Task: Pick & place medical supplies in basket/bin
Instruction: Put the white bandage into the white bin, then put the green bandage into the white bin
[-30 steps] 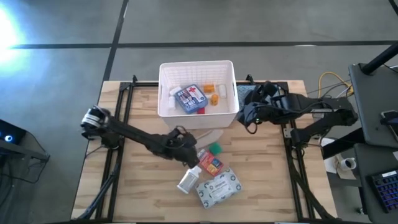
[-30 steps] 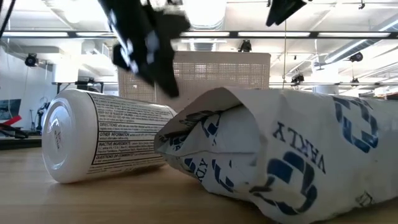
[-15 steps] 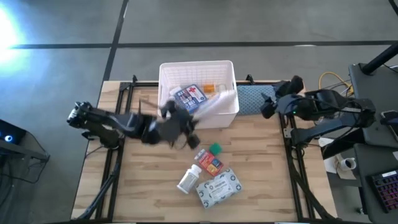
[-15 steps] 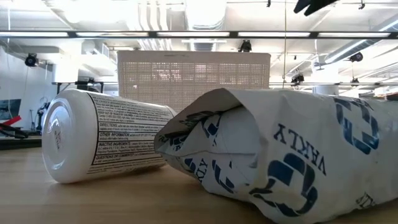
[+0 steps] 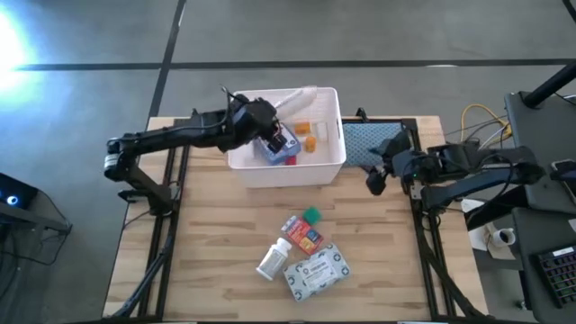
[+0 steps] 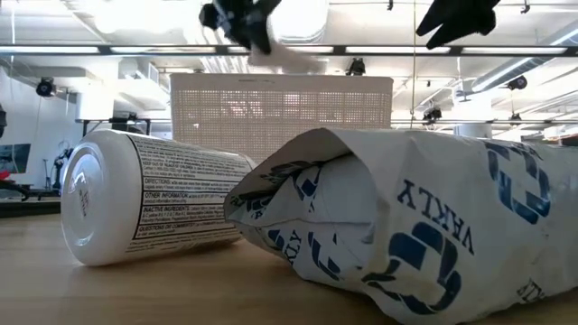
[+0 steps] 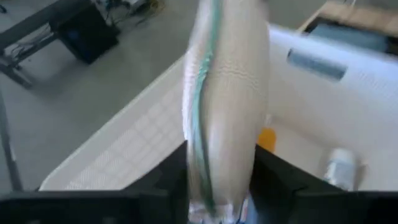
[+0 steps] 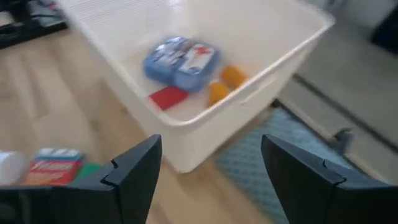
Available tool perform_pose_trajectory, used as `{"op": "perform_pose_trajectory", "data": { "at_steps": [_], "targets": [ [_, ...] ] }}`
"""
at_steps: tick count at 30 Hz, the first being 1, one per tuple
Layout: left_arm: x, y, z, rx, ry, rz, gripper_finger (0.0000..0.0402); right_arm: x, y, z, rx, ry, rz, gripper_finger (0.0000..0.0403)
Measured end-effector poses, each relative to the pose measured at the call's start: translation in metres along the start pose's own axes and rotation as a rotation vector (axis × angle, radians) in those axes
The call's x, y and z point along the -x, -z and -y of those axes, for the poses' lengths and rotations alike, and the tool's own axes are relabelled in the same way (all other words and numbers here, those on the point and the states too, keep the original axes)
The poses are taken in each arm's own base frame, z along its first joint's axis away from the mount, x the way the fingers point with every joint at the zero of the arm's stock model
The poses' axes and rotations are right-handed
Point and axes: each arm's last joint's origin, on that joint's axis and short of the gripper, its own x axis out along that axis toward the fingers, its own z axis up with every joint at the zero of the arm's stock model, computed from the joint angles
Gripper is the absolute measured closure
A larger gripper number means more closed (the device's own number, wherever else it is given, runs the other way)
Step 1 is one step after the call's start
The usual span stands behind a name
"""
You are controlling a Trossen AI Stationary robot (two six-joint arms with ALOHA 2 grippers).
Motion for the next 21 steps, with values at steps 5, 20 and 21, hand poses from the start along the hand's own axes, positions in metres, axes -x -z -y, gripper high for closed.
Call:
{"op": "perform_pose_trajectory", "data": {
  "at_steps": [5,20,21],
  "targets": [
    [-0.012,0.015,0.002,-0.030,-0.016,-0.051,0.0205,-0.018,0.016,-0.008,-0.073,-0.024,-0.045,0.0123],
    [0.071,0.019,0.023,-0.102,0.117,0.010,0.0151,-0.111,0.065,-0.073,-0.121,-0.243,-0.254,0.0110],
    [0.075,0.023,0.022,-0.087,0.093,0.002,0.0150,-0.113,0.068,-0.078,-0.123,-0.252,-0.274,0.0110]
  ]
}}
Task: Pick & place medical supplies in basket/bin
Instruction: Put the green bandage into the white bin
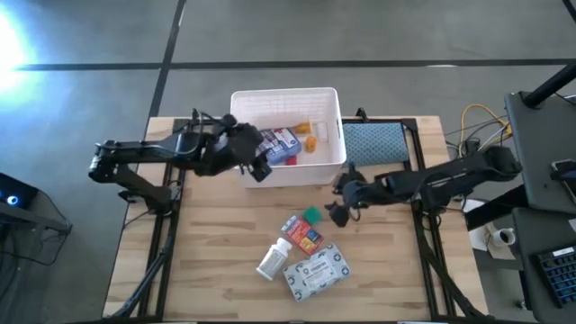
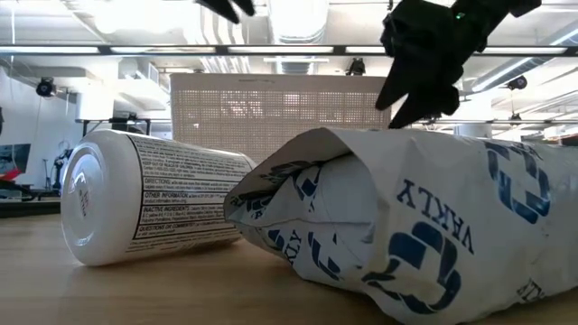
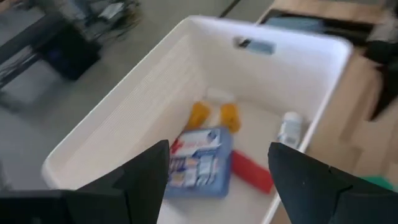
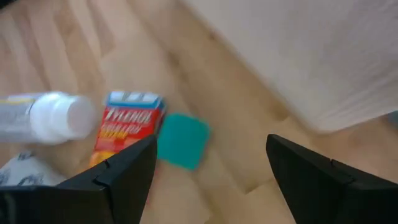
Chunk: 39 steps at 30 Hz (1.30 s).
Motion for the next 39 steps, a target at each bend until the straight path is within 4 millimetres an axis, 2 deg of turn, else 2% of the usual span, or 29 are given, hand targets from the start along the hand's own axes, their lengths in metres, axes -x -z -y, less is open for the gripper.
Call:
{"op": "perform_pose_trajectory", "data": {
  "at_steps": [6,11,16,24,31,35,39],
  "targets": [
    [0.008,0.027,0.005,-0.007,-0.034,-0.055,0.0150,-0.022,0.010,-0.023,-0.083,0.007,-0.065,0.0110],
    [0.002,0.059,0.009,-0.084,-0.039,-0.111,0.0150,-0.052,0.015,-0.038,-0.118,0.064,-0.125,0.0110],
    [0.005,0.086,-0.001,-0.072,-0.028,-0.143,0.0150,-0.085,0.012,-0.047,-0.204,0.128,-0.153,0.0108],
    [0.028,0.117,-0.026,0.022,0.031,-0.112,0.0150,-0.121,0.001,-0.055,-0.225,0.242,-0.216,0.0108],
    [0.039,0.130,-0.045,0.155,0.067,-0.035,0.0150,-0.129,-0.002,-0.058,-0.191,0.352,-0.307,0.0131],
    [0.041,0.135,-0.050,0.165,0.071,-0.026,0.0150,-0.129,-0.011,-0.057,-0.203,0.353,-0.276,0.0165],
    [0.041,0.134,-0.049,0.175,0.072,-0.015,0.0150,-0.120,-0.029,-0.051,-0.236,0.357,-0.212,0.0211]
  ]
}}
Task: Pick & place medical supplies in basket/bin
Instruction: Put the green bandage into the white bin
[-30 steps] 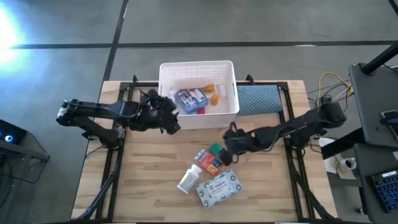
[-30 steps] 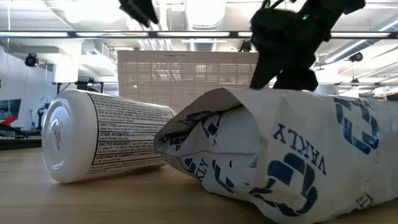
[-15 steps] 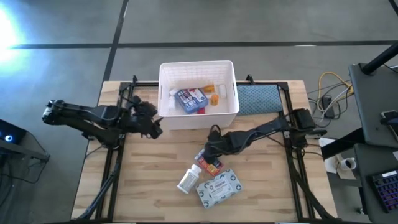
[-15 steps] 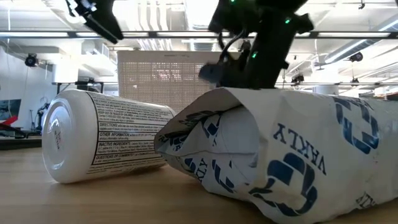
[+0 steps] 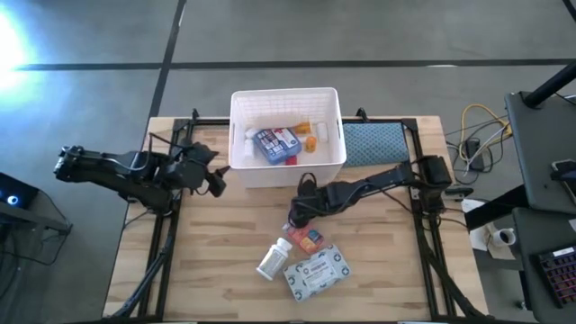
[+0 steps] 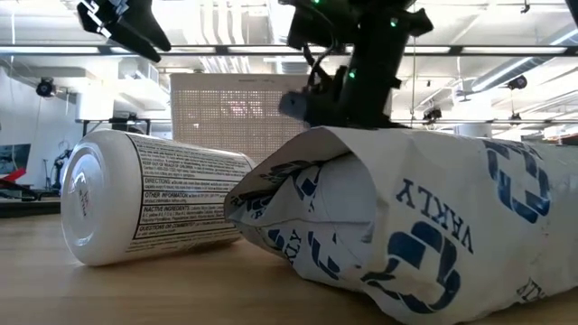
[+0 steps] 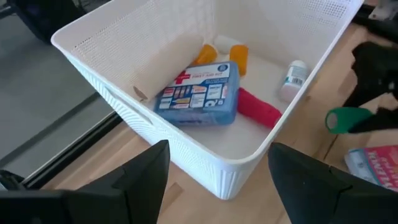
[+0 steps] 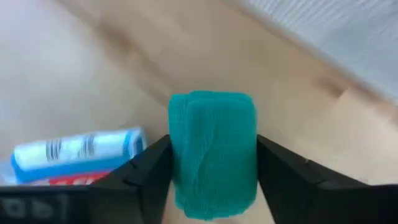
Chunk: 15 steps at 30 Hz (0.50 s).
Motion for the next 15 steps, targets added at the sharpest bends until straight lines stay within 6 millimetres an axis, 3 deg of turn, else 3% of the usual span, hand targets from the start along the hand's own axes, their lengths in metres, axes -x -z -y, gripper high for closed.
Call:
{"op": "perform_pose_trajectory", "data": {
  "at_steps": [4,7,12,15],
  "targets": [
    [-0.003,-0.002,0.004,-0.002,-0.004,0.000,0.0150,0.021,-0.021,0.006,-0.016,-0.049,0.055,0.0262],
    [-0.005,-0.002,0.007,-0.010,-0.010,-0.007,0.0150,0.051,-0.042,0.009,-0.040,-0.125,0.124,0.0293],
    [-0.006,-0.003,0.008,-0.009,-0.012,-0.004,0.0150,0.134,-0.079,0.010,-0.018,-0.308,0.388,0.0310],
    [-0.006,-0.003,0.009,-0.003,-0.007,0.001,0.0150,0.175,-0.094,0.019,-0.055,-0.275,0.589,0.0301]
  ]
}}
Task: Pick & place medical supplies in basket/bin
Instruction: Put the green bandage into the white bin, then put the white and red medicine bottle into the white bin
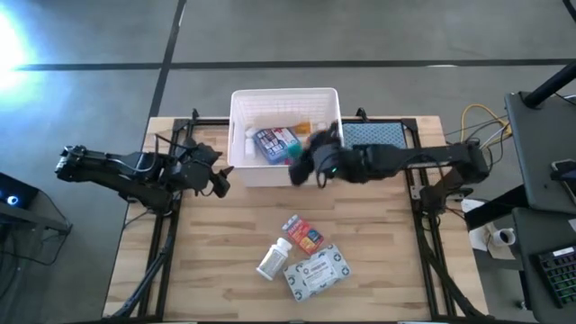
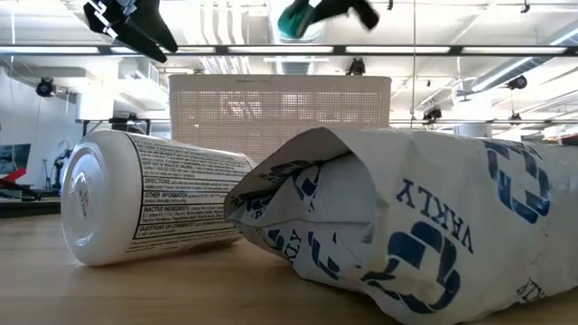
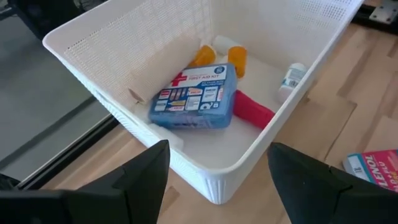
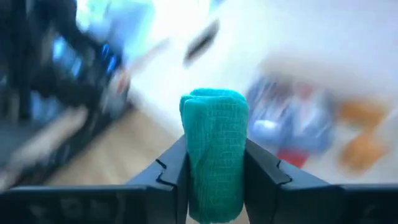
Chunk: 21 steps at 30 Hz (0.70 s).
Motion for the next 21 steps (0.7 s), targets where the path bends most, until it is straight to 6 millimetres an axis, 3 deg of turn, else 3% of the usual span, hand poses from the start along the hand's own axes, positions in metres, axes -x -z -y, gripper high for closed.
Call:
{"op": "perform_pose_trajectory", "data": {
  "at_steps": [4,8,13,21],
  "targets": [
    [0.000,-0.001,0.001,0.010,0.007,0.010,0.0150,0.010,-0.034,0.012,-0.057,0.114,0.165,0.0282],
    [0.000,-0.002,0.001,0.001,0.010,0.016,0.0150,-0.013,-0.058,0.036,-0.076,0.081,0.071,0.0257],
    [0.000,-0.001,0.002,0.001,0.036,0.000,0.0150,-0.051,-0.065,0.052,-0.178,-0.050,-0.148,0.0211],
    [0.002,0.002,0.008,0.076,0.196,-0.108,0.0150,-0.053,-0.078,0.050,-0.234,-0.090,-0.142,0.0155]
  ]
}}
